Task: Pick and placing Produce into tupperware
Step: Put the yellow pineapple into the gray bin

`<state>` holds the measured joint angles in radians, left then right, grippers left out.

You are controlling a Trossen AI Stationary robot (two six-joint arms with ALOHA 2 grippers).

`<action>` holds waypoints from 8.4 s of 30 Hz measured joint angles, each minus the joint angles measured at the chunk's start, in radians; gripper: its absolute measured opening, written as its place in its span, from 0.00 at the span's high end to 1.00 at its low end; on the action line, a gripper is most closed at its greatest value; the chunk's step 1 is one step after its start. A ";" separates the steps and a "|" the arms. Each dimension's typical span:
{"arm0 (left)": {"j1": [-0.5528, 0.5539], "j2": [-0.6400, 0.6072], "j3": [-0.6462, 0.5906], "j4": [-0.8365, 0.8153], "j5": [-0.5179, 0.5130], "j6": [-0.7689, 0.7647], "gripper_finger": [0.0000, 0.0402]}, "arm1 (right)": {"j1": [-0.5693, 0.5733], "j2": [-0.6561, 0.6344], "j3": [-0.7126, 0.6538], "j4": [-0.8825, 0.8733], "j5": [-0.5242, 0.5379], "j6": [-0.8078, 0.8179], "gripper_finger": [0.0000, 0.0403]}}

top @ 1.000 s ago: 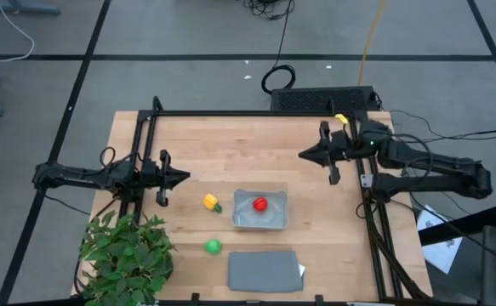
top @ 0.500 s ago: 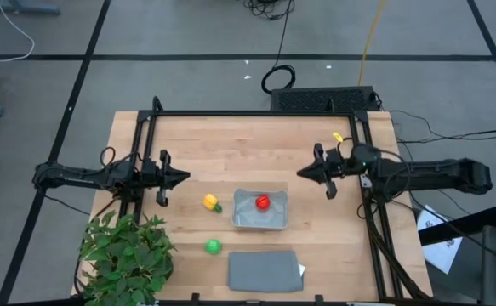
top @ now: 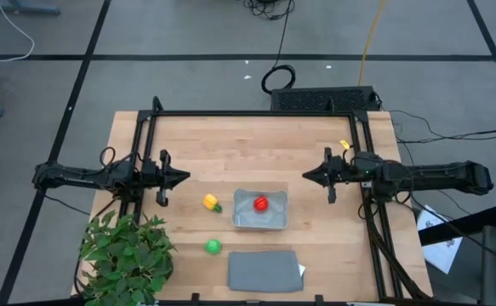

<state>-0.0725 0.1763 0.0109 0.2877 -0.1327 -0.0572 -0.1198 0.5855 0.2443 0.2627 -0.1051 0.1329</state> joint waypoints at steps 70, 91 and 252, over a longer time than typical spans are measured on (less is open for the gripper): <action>0.139 0.828 0.615 -0.473 0.091 0.065 0.94 | 0.033 -0.113 -0.134 0.090 0.130 -0.066 1.00; 0.102 0.881 0.615 -0.567 0.274 0.128 0.53 | 0.033 -0.113 -0.134 0.076 0.130 -0.066 1.00; 0.137 1.076 0.924 -0.814 0.231 0.371 0.47 | 0.032 -0.053 -0.134 0.084 0.131 -0.088 1.00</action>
<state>0.0649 1.2524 0.9348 -0.5262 0.0981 0.3142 -0.0875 0.5327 0.1101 0.3466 0.0257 0.0453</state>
